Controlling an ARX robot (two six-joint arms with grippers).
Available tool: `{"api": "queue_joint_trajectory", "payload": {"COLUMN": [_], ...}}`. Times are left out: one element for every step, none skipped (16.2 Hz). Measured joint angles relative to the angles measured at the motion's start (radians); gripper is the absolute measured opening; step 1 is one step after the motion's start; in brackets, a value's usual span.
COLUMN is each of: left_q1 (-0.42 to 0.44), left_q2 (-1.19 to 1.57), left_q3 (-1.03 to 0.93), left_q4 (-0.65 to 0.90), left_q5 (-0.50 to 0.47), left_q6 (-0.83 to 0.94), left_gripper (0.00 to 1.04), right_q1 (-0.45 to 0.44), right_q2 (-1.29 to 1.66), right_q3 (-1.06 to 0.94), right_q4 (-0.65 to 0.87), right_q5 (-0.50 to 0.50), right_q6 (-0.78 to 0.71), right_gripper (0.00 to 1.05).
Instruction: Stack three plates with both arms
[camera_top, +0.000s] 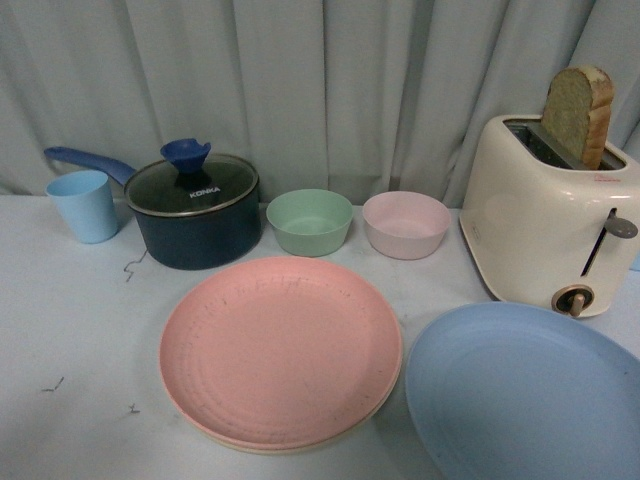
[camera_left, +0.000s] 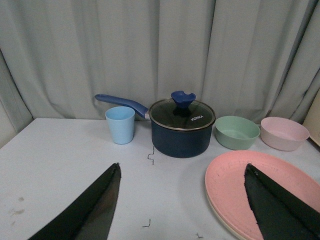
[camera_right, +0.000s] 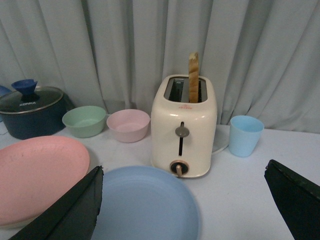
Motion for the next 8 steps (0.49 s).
{"api": "queue_joint_trajectory", "payload": {"left_q1": [0.000,0.000,0.000,0.000,0.000,0.000,0.000,0.000], "left_q2": [0.000,0.000,0.000,0.000,0.000,0.000,0.000,0.000], "left_q3": [0.000,0.000,0.000,0.000,0.000,0.000,0.000,0.000], "left_q4": [-0.001,-0.001,0.000,0.000,-0.001,-0.001,-0.001,-0.001], "left_q5": [-0.003,-0.003,-0.004,-0.003,-0.003,-0.003,-0.003,-0.003], "left_q6": [0.000,0.000,0.001,0.001,0.001,0.000,0.000,0.001], "left_gripper": [0.86,0.95,1.00,0.97,0.98,0.98,0.98,0.98], "right_q1": [-0.048,-0.063,-0.076,-0.087,-0.089,-0.092,-0.070,0.017], "right_q2": [0.152,0.278,0.478,0.675,0.830,0.948,1.302,1.497], "right_q3": [0.027,0.055,0.114,0.190,0.265,0.323,0.469,0.510], "right_q4": [0.137,0.248,0.406,0.509,0.492,0.444,0.279,0.257], "right_q5": [-0.067,-0.074,-0.029,0.048,0.110,0.142,0.216,0.278], "right_q6": [0.004,0.019,0.041,0.067,0.096,0.120,0.176,0.158], "right_gripper": [0.98,0.98,0.98,0.98,0.98,0.98,0.98,0.98]}}
